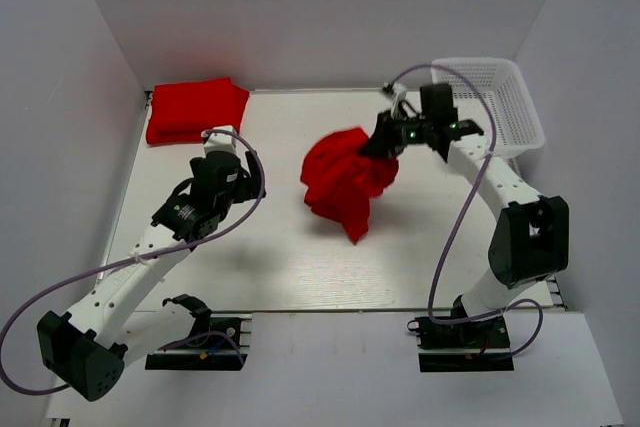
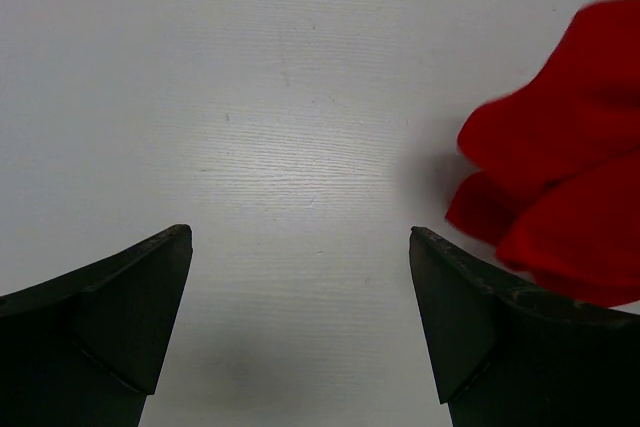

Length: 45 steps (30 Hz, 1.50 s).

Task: Fold and stack the t-shirts
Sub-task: Move the tshirt to the center of the board, then flatten out the tshirt

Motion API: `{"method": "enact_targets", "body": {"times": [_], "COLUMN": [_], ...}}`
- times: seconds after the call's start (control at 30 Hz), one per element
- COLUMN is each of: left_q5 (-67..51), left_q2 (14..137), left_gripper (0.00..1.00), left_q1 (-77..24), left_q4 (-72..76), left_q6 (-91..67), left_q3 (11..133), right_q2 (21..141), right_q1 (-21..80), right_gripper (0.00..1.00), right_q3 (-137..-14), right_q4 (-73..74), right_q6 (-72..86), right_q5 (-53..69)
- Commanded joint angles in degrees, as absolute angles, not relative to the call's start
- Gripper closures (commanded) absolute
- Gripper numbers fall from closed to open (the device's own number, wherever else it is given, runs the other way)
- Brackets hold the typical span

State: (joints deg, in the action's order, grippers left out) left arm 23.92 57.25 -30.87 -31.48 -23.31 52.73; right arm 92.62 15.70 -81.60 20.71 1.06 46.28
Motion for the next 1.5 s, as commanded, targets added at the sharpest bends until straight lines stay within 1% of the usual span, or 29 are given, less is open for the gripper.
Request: {"method": "enact_targets", "body": {"times": [0.0,0.07,0.1,0.13,0.23,0.3,0.43,0.47,0.5,0.6,0.67,0.7,0.83,0.97,1.03,1.07,1.17,1.33,1.4,1.47], "left_q5": [23.47,22.85,21.29,20.31,15.40,12.58,5.64,4.23,1.43,-5.08,-7.63,-8.17,-10.63,-12.92,-12.31,-11.35,-8.36,-3.35,-0.97,0.08], "left_q2": [55.20,55.20,55.98,56.51,59.41,61.16,67.05,69.58,70.74,72.95,73.65,74.17,76.37,81.29,85.15,86.04,87.97,91.83,93.51,95.79], "left_gripper": [0.00,0.00,0.00,0.00,0.00,0.00,0.00,0.00,0.00,0.00,0.00,0.00,0.00,0.00,0.05,0.05,0.09,0.14,0.20,0.30], "left_q1": [-30.67,-30.67,-30.67,-30.67,-30.67,-31.28,-31.29,-31.29,-31.29,-32.34,-32.34,-33.04,-34.37,-37.43,-39.80,-40.34,-41.22,-43.76,-44.38,-44.99], "left_q4": [-31.73,-31.12,-31.11,-30.50,-28.93,-27.17,-23.74,-23.12,-22.59,-19.96,-18.55,-18.54,-17.06,-16.35,-16.96,-17.75,-19.50,-20.04,-20.04,-21.79], "left_q6": [-25.04,-25.05,-24.18,-23.04,-19.88,-18.11,-15.21,-14.42,-13.72,-11.26,-10.63,-10.03,-8.96,-7.47,-6.95,-6.94,-6.94,-6.42,-6.42,-6.42], "left_q3": [50.90,50.37,50.36,49.84,49.83,49.83,49.83,50.36,50.36,50.89,50.89,51.50,53.26,57.29,58.96,59.58,61.26,63.71,64.85,65.91], "right_q2": [92.89,93.60,94.47,94.83,93.52,90.36,85.87,84.22,83.59,78.33,76.21,73.07,67.78,64.78,63.03,62.76,61.09,58.97,59.41,59.68], "right_q1": [16.87,17.66,17.84,18.36,18.90,18.63,18.37,18.37,18.37,18.37,18.45,18.37,18.28,18.10,18.11,18.02,17.93,17.84,17.76,18.01], "right_gripper": [0.76,0.51,0.15,0.10,0.10,0.10,0.10,0.10,0.10,0.10,0.10,0.10,0.10,0.10,0.10,0.10,0.10,0.10,0.10,0.10], "right_q3": [-70.53,-67.69,-66.11,-66.01,-65.48,-65.39,-67.92,-68.46,-68.47,-65.06,-61.29,-60.39,-55.91,-52.12,-48.71,-47.91,-42.48,-39.03,-38.85,-38.76], "right_q4": [15.39,14.59,14.68,16.94,16.97,16.70,21.17,24.66,25.48,27.60,27.86,27.69,27.42,27.33,25.94,25.41,22.77,19.78,19.77,19.60], "right_q6": [0.35,0.70,0.88,0.27,0.44,2.45,5.00,5.97,8.50,11.76,12.30,12.04,14.93,16.25,18.79,19.50,20.39,21.79,21.88,22.23], "right_q5": [40.10,36.32,35.34,32.46,28.58,22.96,10.30,7.50,0.34,-8.66,-10.80,-11.16,-13.27,-13.09,-12.66,-12.22,-9.86,-7.48,-7.65,-7.21]}}
